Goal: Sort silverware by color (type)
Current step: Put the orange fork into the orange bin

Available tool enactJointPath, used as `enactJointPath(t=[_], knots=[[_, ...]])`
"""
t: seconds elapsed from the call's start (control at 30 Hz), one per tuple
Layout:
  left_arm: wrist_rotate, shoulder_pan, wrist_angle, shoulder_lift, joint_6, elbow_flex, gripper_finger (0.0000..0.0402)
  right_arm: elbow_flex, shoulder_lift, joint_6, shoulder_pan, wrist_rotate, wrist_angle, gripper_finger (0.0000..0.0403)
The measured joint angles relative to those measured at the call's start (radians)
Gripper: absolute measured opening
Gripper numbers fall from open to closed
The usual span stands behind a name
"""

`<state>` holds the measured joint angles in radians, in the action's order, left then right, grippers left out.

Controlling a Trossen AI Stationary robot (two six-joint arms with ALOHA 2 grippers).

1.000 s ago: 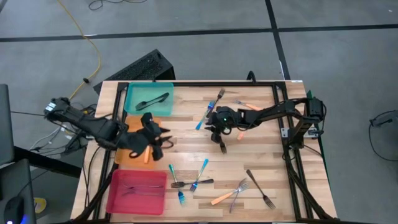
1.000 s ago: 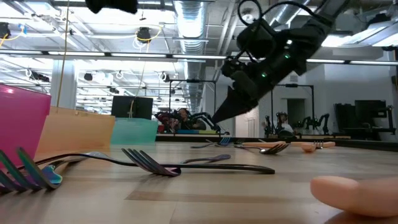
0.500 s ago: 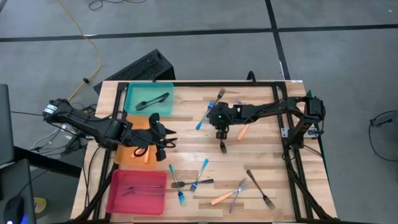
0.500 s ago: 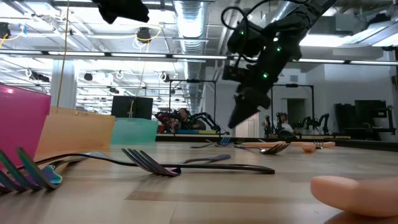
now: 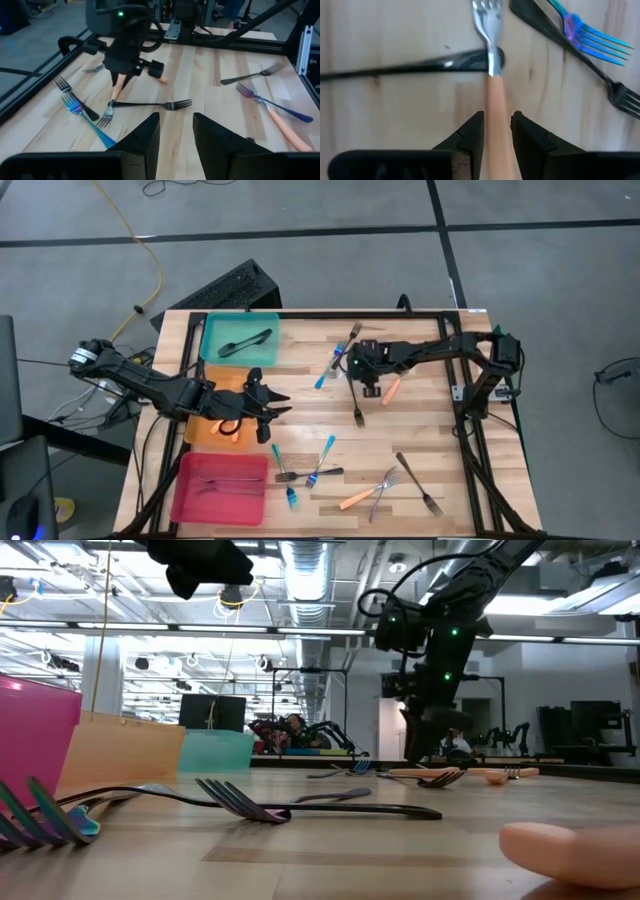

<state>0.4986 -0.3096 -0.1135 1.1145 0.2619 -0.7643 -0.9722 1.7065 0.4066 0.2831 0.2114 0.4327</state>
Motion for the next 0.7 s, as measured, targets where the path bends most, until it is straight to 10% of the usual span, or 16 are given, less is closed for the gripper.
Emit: enactJointPath(t=[0.3, 0.7], knots=[[0.003, 0.000, 0.000, 0.000, 0.010, 0.000, 0.0103, 0.000, 0.000, 0.089, 0.103, -0.238, 0.001, 0.0119], [0.004, 0.000, 0.000, 0.000, 0.012, 0.000, 0.0103, 0.000, 0.000, 0.099, 0.118, -0.210, -0.053, 0.0217]])
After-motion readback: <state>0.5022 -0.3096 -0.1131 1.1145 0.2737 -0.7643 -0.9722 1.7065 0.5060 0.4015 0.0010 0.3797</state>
